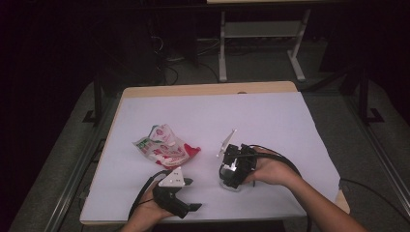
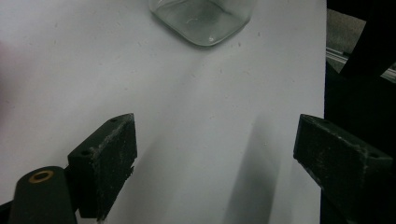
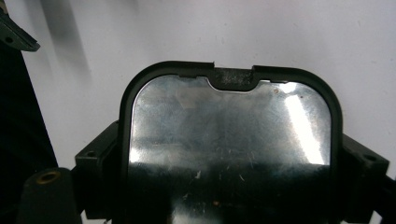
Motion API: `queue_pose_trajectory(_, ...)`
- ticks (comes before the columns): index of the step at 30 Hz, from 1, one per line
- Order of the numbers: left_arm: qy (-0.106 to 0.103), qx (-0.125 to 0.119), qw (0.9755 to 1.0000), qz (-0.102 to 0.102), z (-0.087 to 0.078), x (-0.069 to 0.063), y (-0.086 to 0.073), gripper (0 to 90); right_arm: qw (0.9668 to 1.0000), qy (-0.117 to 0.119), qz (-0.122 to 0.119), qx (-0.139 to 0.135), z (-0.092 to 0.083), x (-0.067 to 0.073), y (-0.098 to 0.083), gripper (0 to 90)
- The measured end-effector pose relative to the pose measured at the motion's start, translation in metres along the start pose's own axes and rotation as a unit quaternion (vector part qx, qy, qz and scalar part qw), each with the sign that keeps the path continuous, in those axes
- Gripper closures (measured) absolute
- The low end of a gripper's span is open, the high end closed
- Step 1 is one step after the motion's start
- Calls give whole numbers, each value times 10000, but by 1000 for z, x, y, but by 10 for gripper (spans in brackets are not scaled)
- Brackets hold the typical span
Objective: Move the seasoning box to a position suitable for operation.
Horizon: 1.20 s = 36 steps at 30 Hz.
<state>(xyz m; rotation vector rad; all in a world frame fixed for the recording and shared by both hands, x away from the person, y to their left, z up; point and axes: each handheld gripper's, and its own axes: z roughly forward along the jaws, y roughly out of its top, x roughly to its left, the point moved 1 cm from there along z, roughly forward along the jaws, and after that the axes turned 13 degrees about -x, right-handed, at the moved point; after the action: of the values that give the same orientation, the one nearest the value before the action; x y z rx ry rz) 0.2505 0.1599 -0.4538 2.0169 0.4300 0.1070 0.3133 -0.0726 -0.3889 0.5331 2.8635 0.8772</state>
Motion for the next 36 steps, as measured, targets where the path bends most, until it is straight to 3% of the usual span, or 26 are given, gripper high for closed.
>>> queue_pose_trajectory(8, -18, -17, 10000, -34, 2, 0, -1, 130, 10000, 36, -45, -30, -1, -1, -2, 145)
queue_pose_trajectory(15, -26, -9, 10000, -26, 1, -1, 0, 130, 9999, 73, -49, -133, -8, 0, -3, 89)
queue_pose_trajectory(29, -12, -20, 10000, -81, 3, -1, -1, 130, 9952, 144, 243, -935, -44, -9, -23, 74)
queue_pose_trajectory(36, -1, -17, 9999, -112, 2, -1, -1, 131, 9915, 5, 432, -1227, -66, -14, -48, 74)
